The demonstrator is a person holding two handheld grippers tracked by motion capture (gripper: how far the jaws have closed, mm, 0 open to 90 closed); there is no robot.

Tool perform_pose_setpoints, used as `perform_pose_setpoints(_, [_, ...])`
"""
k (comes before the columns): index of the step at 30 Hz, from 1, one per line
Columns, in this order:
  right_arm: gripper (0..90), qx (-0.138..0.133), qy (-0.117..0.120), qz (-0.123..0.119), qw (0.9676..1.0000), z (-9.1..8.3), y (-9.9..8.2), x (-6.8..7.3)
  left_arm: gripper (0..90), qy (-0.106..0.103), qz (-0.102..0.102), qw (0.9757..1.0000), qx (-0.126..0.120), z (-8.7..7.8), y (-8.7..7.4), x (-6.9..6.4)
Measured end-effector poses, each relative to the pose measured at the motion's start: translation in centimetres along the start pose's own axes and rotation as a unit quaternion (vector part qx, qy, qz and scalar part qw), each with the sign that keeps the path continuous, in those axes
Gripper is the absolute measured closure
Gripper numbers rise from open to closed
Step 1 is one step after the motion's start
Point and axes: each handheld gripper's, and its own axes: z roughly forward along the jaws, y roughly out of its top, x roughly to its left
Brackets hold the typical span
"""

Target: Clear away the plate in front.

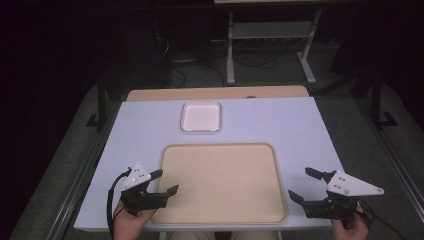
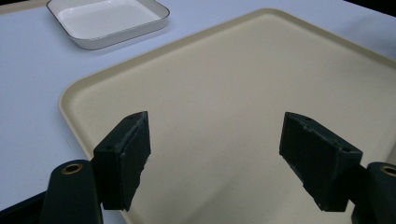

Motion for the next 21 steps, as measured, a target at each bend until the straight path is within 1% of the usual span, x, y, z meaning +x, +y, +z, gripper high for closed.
perform_pose_setpoints(4, [13.0,0.000,0.001,0.001,1.0000,0.0,-0.1,-0.1,23.9,-0.004,-0.002,1.0000,0.004,0.3,0.0,0.1])
perform_pose_setpoints(9, [13.0,-0.001,0.000,0.000,1.0000,-0.2,-0.1,0.0,23.9,-0.006,-0.004,1.0000,0.004,0.3,0.0,0.1])
perform_pose_setpoints(12, [13.0,-0.002,-0.002,0.000,1.0000,-0.3,-0.1,0.1,24.0,-0.012,-0.012,0.9998,0.002,0.3,0.0,0.1])
perform_pose_setpoints(14, [13.0,-0.001,-0.003,-0.001,1.0000,-0.4,-0.1,0.1,24.1,-0.017,-0.015,0.9997,-0.004,0.2,0.1,0.1])
perform_pose_setpoints(17, [12.9,-0.001,-0.007,0.001,1.0000,-0.4,-0.2,0.1,24.0,-0.020,-0.013,0.9997,-0.007,0.2,0.3,0.1])
perform_pose_setpoints(18, [13.0,0.000,-0.006,0.005,1.0000,-0.4,-0.3,0.0,24.0,-0.024,-0.012,0.9996,-0.012,0.2,0.7,0.0])
perform_pose_setpoints(21, [13.0,0.007,-0.006,0.007,0.9999,-0.3,-0.5,-0.2,24.0,-0.027,-0.006,0.9995,-0.013,0.3,1.3,-0.2])
